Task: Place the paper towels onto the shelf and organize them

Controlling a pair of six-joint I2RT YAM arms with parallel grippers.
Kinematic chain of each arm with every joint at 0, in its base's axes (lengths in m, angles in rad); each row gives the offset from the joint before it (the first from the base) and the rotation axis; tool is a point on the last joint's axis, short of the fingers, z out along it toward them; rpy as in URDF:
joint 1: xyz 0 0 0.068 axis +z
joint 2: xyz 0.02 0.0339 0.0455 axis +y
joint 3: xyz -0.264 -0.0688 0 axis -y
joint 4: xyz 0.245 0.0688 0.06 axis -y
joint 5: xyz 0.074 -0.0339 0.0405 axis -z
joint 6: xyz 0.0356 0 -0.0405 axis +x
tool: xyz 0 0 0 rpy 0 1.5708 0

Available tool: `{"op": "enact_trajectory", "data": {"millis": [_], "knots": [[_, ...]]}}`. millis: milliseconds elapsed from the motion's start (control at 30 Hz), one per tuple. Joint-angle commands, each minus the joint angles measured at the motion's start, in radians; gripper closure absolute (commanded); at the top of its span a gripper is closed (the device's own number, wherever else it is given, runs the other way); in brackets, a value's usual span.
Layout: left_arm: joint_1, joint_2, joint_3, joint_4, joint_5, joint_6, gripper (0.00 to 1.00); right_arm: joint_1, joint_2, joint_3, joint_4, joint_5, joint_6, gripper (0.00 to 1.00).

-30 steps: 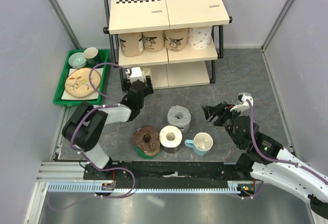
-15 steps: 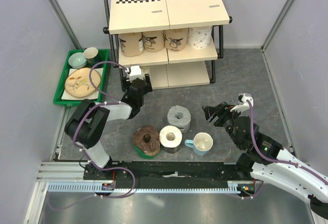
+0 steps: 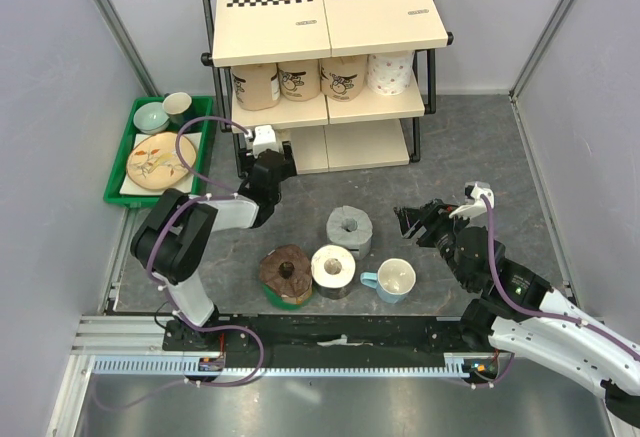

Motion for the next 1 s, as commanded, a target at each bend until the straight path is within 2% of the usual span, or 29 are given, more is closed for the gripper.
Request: {"op": "enact_trajectory", "data": {"millis": [0,267,433,533,567,633,667,800,967], "knots": [[0.005,-0.057,0.008,0.008,-0.025,-0.011,0.12,0.005,-0.004,-0.006,0.006,0.011,0.005,0.29],[-0.001,-0.246,-0.084,-0.004,0.019,-0.020,0.12,0.005,-0.013,-0.006,-0.005,0.008,0.009,0.29],[-0.016,-0.431,-0.161,-0.119,0.075,-0.081,0.12,0.005,-0.021,-0.006,-0.006,0.006,0.017,0.29],[-0.024,-0.536,-0.182,-0.313,0.079,-0.170,0.12,0.004,-0.022,0.000,-0.015,0.007,0.016,0.29],[-0.025,-0.600,-0.181,-0.441,0.099,-0.195,0.12,0.004,-0.019,0.003,-0.020,0.009,0.019,0.29],[-0.027,-0.666,-0.169,-0.562,0.133,-0.263,0.12,0.005,-0.013,0.008,-0.029,0.012,0.025,0.29],[-0.027,-0.729,-0.162,-0.688,0.183,-0.276,0.11,0.005,-0.012,0.008,-0.031,0.012,0.029,0.29],[-0.027,-0.876,-0.159,-0.891,0.265,-0.393,0.11,0.004,0.016,0.005,-0.028,0.014,0.046,0.29],[-0.027,-0.993,-0.136,-1.057,0.400,-0.418,0.12,0.005,0.030,-0.001,-0.025,0.004,0.057,0.29]]}}
